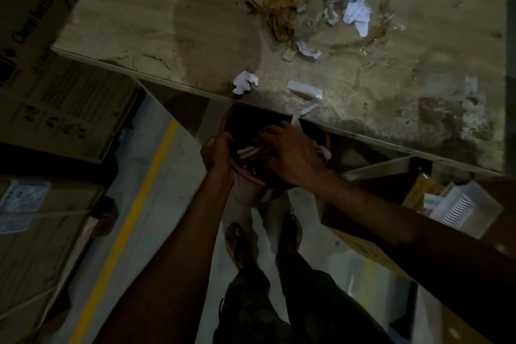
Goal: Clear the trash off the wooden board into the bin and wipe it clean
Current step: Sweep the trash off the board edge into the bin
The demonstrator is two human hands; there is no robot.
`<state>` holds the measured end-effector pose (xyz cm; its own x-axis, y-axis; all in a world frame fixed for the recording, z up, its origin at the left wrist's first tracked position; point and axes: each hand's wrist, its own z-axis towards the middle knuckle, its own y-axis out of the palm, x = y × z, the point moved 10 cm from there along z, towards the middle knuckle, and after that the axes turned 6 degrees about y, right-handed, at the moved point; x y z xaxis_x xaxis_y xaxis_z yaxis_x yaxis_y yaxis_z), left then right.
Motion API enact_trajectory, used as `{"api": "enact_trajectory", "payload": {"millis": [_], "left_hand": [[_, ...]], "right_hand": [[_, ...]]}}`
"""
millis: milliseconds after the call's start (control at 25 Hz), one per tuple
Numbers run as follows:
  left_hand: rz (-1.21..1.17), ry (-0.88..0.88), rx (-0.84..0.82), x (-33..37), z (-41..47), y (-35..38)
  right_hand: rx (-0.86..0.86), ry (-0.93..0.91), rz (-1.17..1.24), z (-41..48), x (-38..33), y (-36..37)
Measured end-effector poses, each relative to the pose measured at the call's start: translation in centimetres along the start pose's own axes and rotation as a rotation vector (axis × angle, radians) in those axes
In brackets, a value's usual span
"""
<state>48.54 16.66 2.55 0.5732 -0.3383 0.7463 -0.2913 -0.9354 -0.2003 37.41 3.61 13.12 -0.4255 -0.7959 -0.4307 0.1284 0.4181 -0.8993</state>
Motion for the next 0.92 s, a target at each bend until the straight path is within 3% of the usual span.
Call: {"api": "enact_trajectory", "payload": {"millis": [120,200,280,440,600,680,800,920], "left_hand": [[-0.026,0.004,0.007,-0.5,0.2,-0.5],[-0.004,0.021,-0.009,-0.7,0.6,-0.7],[-0.013,0.024,-0.006,-0.6,0.6,-1.1],[-0.037,0.027,0.000,-0.3,0.4,-1.6],[-0.036,0.052,0.004,-0.2,0.3,-2.0],[-0.044,0.051,0.012,0.0,0.2,-1.9],[-0.036,0.039,0.027,-0.3,0.1,-1.9],[-0.035,0.036,0.016,-0.8,-0.3,-1.2]], "right_hand": [[0.288,0.019,0.061,2.4,-0.1,-4.8],[0.363,-0.016,0.007,6.8,-0.3,-6.2],[0.260,-0.029,-0.071,11.7,0.2,-5.2],[-0.150,-0.120,-0.207,15.0,1.3,-1.5],[-0.220,-0.322,-0.288,10.6,-0.6,-0.5],[-0.175,-0.404,-0.157,8.4,-1.2,-1.4],[0.026,-0.210,0.148,8.8,1.0,-6.5],[0.228,0.088,0.116,9.8,6.8,-11.0]]}}
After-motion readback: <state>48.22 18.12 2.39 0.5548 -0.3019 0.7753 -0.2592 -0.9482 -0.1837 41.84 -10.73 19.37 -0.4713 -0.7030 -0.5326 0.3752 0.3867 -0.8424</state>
